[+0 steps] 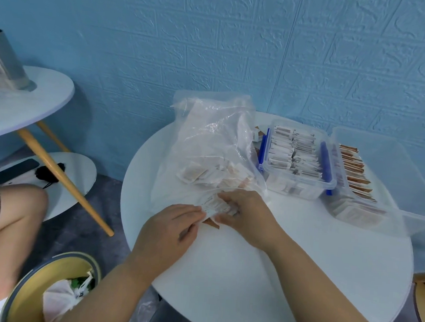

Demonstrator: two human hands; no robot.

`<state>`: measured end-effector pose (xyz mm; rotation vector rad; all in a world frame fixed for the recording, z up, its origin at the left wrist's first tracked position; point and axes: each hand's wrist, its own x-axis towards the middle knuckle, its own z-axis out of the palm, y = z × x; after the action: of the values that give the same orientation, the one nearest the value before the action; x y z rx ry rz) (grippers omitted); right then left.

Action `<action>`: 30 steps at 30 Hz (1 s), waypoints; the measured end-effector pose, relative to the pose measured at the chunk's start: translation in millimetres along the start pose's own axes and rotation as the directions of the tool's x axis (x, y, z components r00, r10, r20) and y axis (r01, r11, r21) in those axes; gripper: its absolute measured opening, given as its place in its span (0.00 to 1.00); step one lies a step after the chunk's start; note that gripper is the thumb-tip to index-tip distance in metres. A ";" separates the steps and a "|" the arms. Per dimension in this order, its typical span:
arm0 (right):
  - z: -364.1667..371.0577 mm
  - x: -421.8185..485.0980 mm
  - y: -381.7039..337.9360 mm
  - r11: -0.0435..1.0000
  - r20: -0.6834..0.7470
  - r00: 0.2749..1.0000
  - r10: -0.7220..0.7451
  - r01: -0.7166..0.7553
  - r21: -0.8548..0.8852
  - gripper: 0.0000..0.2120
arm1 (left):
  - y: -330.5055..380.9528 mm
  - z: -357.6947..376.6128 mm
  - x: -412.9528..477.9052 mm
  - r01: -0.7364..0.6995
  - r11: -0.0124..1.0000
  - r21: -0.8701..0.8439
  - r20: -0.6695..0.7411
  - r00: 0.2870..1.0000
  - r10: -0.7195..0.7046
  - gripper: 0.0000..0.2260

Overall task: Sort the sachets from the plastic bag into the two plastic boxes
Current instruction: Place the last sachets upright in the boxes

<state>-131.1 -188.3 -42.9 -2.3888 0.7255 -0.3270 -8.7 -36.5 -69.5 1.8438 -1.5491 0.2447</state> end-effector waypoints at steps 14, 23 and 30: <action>-40.5 -21.2 -0.1 0.619 -0.157 0.962 0.226 -0.017 0.786 0.18 | 19.7 -14.9 30.6 0.375 0.862 -0.342 -0.143 0.885 -0.442 0.05; -60.0 -83.2 27.9 0.692 -0.159 0.967 0.200 -0.025 0.722 0.18 | 81.7 39.7 55.0 0.468 0.698 -0.541 0.169 0.874 -0.455 0.11; -38.3 -96.3 48.1 0.862 -0.299 0.925 0.235 -0.056 0.504 0.28 | 98.0 53.3 45.4 0.401 0.755 -0.519 0.243 0.916 -0.320 0.10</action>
<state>-245.2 -183.7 -48.2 -1.7966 0.8614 -0.7898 -102.3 -108.4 -45.1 1.6464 -1.1397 -0.4910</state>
